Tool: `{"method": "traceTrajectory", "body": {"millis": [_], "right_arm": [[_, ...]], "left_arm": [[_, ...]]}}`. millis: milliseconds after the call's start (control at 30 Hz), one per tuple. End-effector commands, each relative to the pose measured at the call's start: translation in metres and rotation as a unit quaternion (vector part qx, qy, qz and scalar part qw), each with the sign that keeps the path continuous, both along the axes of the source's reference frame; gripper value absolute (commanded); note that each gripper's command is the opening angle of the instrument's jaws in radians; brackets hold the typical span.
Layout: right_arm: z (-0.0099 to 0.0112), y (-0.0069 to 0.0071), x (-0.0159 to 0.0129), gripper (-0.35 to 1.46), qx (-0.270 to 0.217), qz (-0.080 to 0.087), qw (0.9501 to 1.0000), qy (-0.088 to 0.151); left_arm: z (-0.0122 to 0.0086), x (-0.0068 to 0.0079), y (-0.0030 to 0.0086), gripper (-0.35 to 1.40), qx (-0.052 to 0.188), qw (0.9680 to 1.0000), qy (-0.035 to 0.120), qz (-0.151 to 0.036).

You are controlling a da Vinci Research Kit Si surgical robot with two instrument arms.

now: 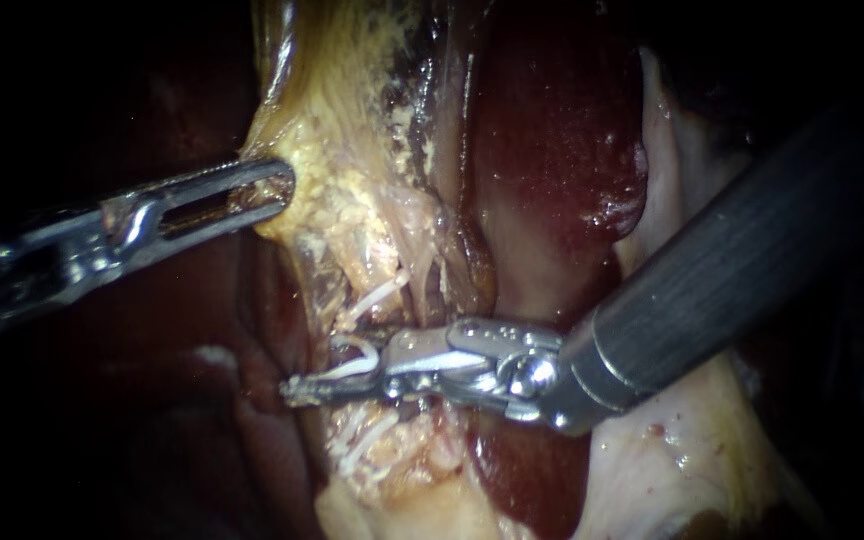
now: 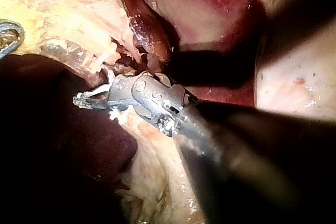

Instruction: Clipping third clip right tube

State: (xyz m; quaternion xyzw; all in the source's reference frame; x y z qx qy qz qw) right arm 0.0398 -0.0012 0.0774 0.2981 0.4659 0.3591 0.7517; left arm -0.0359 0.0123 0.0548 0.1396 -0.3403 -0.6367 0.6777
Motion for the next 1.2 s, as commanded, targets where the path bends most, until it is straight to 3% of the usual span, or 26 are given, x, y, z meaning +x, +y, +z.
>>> {"method": "traceTrajectory", "body": {"millis": [33,733,1100,1200], "right_arm": [[0.0000,0.0000,0.0000,0.60,0.000,0.000,1.0000,0.000],[0.0000,-0.0002,0.0000,0.60,0.000,-0.001,1.0000,0.000],[-0.0027,0.0006,-0.0019,0.60,0.006,-0.003,1.0000,0.003],[-0.0042,0.0010,-0.0028,0.60,0.019,-0.016,0.9996,0.014]], "left_arm": [[0.0000,0.0000,0.0000,-0.35,0.000,1.0000,0.000,0.000],[-0.0003,0.0003,0.0003,-0.35,0.001,1.0000,-0.001,0.001],[-0.0019,0.0040,0.0021,-0.35,-0.003,0.9999,-0.011,-0.009],[-0.0020,0.0044,0.0021,-0.35,-0.003,0.9999,-0.010,-0.011]]}}
